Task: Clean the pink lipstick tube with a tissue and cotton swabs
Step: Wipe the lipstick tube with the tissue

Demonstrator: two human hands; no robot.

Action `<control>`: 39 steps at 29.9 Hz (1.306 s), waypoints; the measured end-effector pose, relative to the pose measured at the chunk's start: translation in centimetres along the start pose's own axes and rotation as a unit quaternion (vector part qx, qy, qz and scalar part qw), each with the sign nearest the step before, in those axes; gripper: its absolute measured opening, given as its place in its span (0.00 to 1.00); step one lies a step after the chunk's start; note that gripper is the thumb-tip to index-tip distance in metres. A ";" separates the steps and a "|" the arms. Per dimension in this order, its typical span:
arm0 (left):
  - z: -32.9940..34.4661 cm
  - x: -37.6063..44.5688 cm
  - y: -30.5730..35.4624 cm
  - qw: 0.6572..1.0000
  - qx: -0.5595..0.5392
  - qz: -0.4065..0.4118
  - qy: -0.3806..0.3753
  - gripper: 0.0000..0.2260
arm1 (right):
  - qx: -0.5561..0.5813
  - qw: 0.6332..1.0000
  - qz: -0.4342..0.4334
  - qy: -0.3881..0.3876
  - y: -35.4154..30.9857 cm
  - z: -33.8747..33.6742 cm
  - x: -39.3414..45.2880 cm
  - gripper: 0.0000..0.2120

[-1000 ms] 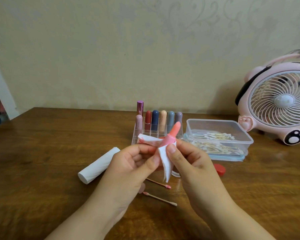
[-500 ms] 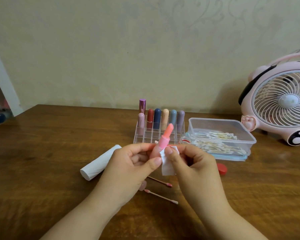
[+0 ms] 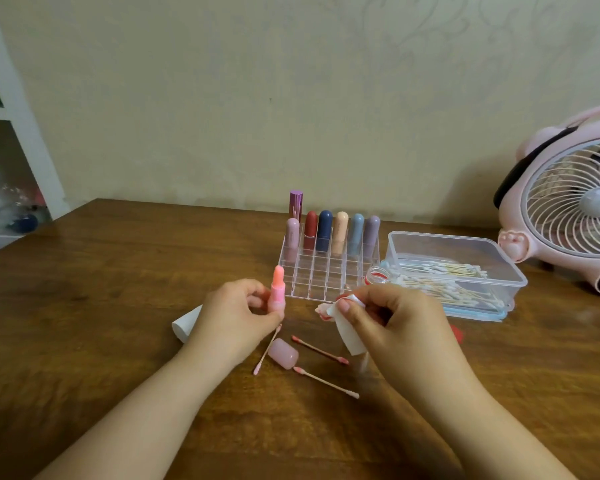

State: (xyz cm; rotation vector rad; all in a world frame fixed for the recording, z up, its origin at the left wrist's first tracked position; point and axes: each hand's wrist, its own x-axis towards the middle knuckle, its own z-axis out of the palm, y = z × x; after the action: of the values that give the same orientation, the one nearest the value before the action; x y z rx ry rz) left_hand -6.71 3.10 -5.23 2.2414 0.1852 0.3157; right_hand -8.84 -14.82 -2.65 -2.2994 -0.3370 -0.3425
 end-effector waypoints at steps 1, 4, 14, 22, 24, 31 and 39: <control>0.2 0.2 -0.2 1.000 0.017 0.005 0.002 0.07 | -0.009 1.000 -0.004 -0.008 -0.1 0.1 0.0 0.10; 0.6 0.5 -0.4 0.999 0.048 0.011 0.012 0.09 | -0.026 0.999 -0.015 -0.024 -0.2 0.1 -0.1 0.15; 0.9 0.6 -0.6 0.997 0.072 0.031 0.017 0.06 | -0.026 0.999 -0.039 -0.024 -0.3 0.3 -0.3 0.06; 0.9 0.4 -0.3 0.997 0.066 0.029 0.017 0.06 | -0.037 0.998 -0.043 -0.020 -0.1 0.6 -0.3 0.06; 0.8 0.3 -0.1 0.998 0.060 0.026 0.017 0.07 | -0.040 0.998 -0.044 -0.020 -0.1 0.6 -0.2 0.06; -1.0 -0.8 0.6 0.989 0.148 0.014 0.027 0.15 | -0.043 0.998 -0.038 -0.027 0.0 0.5 -0.2 0.05; -1.9 -2.0 2.1 0.918 0.290 0.172 -0.208 0.19 | -0.060 0.996 -0.024 -0.065 0.2 0.2 0.0 0.06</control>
State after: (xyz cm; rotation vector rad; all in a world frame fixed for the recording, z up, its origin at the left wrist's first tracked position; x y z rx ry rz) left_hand -9.10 2.68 -2.78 2.8708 -0.4010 -0.0571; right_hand -8.74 -14.78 -2.90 -2.4409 -0.4475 -0.2424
